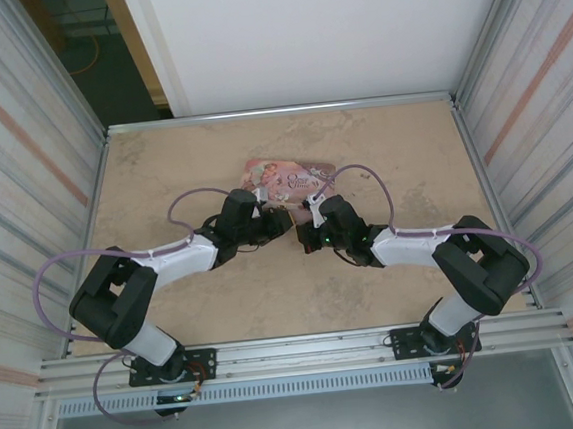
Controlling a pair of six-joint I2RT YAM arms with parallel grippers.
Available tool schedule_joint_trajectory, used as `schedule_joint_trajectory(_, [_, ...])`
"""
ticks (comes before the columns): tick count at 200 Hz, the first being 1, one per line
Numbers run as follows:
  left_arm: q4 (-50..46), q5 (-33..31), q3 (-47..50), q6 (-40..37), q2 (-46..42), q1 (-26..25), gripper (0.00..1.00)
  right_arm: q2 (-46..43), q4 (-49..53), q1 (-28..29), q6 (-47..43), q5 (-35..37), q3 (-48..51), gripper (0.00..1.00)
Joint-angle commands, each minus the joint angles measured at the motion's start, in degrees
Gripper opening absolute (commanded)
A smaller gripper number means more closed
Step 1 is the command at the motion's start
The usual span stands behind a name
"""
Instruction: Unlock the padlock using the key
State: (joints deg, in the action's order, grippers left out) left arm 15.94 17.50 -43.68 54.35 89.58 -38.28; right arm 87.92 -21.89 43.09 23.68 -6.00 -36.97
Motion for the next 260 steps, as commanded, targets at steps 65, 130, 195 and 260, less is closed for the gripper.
schedule_joint_trajectory(65, [8.66,8.12,1.51,4.24,5.47,-2.41,0.14,-2.51,-6.79,1.42,-2.99,-3.96,-1.60,0.00])
schedule_joint_trajectory(130, [11.16,8.70,0.88,4.90,9.93,-2.36,0.25,-0.59,-3.06,-3.09,-2.03,-4.70,2.55,0.00])
schedule_joint_trajectory(195, [6.60,7.49,0.70,1.93,6.93,-1.47,0.44,0.04,-1.98,-5.29,0.33,-5.93,5.10,0.00])
schedule_joint_trajectory(260, [5.39,4.43,6.49,0.25,-3.80,0.59,0.52,-0.42,5.10,-5.40,2.35,-9.82,2.07,0.00])
